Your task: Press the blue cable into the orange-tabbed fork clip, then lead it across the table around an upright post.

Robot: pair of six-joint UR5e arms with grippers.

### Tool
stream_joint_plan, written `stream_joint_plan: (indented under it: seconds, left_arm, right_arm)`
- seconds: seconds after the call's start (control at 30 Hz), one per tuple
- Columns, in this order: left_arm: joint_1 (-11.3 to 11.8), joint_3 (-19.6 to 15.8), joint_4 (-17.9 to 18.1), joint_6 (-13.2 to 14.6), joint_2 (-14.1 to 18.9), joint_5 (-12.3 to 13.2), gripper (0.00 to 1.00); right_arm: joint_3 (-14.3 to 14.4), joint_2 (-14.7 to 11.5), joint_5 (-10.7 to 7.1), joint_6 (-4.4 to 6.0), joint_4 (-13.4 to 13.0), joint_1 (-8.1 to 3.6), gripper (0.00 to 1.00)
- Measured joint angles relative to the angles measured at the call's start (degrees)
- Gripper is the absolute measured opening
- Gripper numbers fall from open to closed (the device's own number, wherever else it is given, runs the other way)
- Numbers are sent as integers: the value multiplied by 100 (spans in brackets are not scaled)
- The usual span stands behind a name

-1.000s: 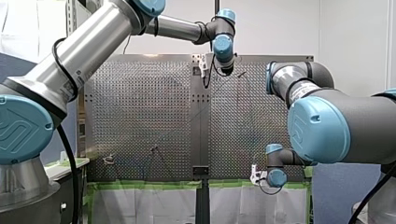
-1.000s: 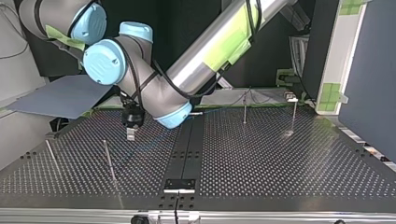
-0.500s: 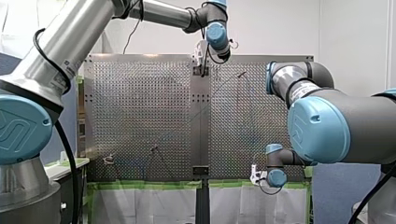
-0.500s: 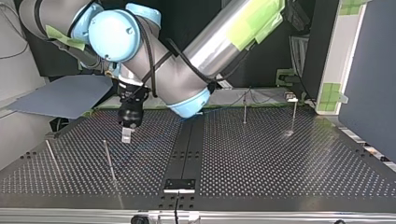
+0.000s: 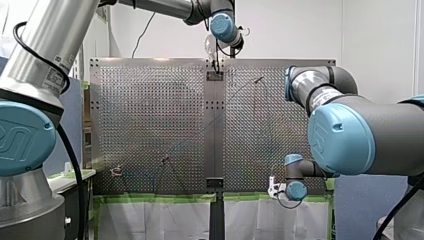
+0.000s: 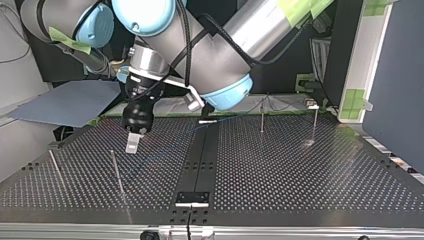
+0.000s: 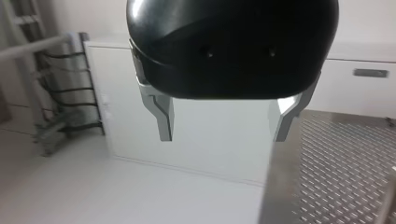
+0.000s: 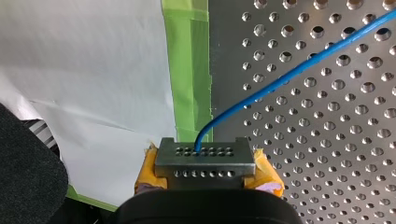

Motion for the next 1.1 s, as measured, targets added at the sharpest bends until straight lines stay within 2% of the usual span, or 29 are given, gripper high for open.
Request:
stream_joint_plan:
  seconds: [0.43,1.1]
  left_arm:
    - [6,-783,780,-694,706,34,100]
    - [1,-1922,1922,-1010,755,19,100]
  right_arm:
    - [-2,-1,0,-7,0,12,1]
    - [-2,0,0,-7,10,29,1]
